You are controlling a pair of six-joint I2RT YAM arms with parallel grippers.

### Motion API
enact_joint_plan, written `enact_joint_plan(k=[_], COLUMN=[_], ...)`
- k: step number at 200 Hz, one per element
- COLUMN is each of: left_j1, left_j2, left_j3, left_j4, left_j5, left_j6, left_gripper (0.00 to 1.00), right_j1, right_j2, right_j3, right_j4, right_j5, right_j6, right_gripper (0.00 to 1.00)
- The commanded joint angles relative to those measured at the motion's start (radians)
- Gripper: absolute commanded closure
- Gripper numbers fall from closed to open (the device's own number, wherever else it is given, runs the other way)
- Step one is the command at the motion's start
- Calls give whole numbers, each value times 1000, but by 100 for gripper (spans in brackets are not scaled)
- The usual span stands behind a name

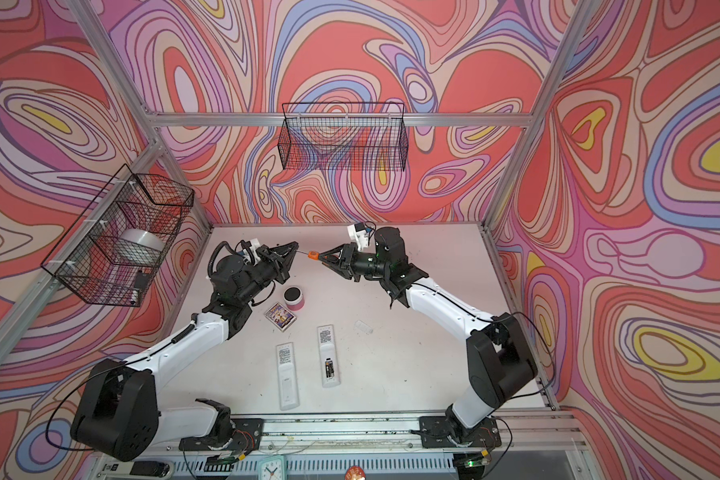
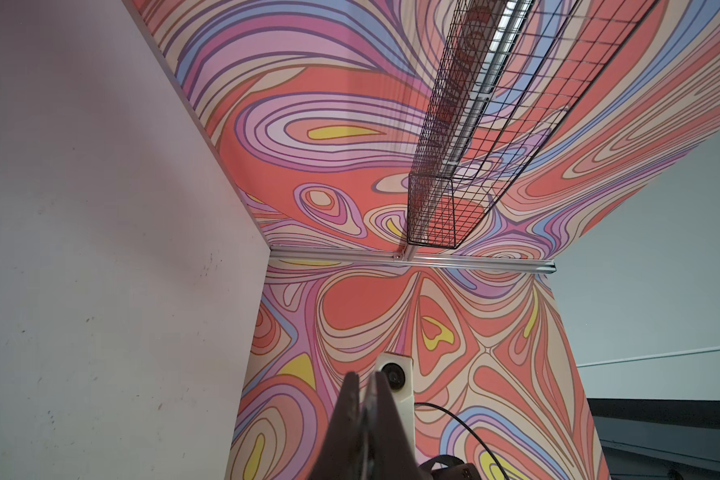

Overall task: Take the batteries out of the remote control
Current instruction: 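Hold the screwdriver tip toward the left gripper with the right gripper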

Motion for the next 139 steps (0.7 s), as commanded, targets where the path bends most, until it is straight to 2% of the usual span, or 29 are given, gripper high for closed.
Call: enact_joint_plan(k=[1, 13, 24, 50, 67, 73, 84, 92, 104, 113, 126, 139], left_j1=[-12, -12, -11, -3, 22, 35, 67, 85, 90, 90, 91, 91], left_j2=[2, -2, -6, -21, -46, -63, -114, -163, -227, -254, -269, -272], left_j3=[-1, -10, -22, -55, -71, -71, -47, 3, 107, 182, 258, 287], left_j4=[36, 38, 40, 36, -6, -39, -195, -417, -765, -970, -1189, -1299], left_j5=[17, 14, 13, 19, 52, 73, 122, 143, 104, 70, 22, 8], left_j6=[1, -2, -9, -13, 9, 39, 152, 285, 524, 684, 837, 927], left_gripper=[100, 100, 100, 100, 60, 51, 44, 38, 29, 27, 22, 20], right_j1=[4, 4, 4, 2, -7, -14, -27, -30, -31, -31, -30, -4], right_j2=[-14, -16, -21, -39, -61, -73, -89, -92, -75, -48, -1, 14], right_j3=[-1, -6, -9, -8, 4, 16, 71, 133, 232, 288, 338, 341], right_j4=[38, 38, 33, -24, -120, -187, -407, -606, -888, -1061, -1257, -1348], right_j5=[9, 13, 17, 24, 25, 35, 75, 125, 207, 239, 204, 145], right_j6=[-4, -4, -10, -46, -98, -137, -257, -372, -526, -621, -715, -765], right_gripper=[81, 91, 95, 98, 97, 97, 97, 97, 98, 98, 98, 98])
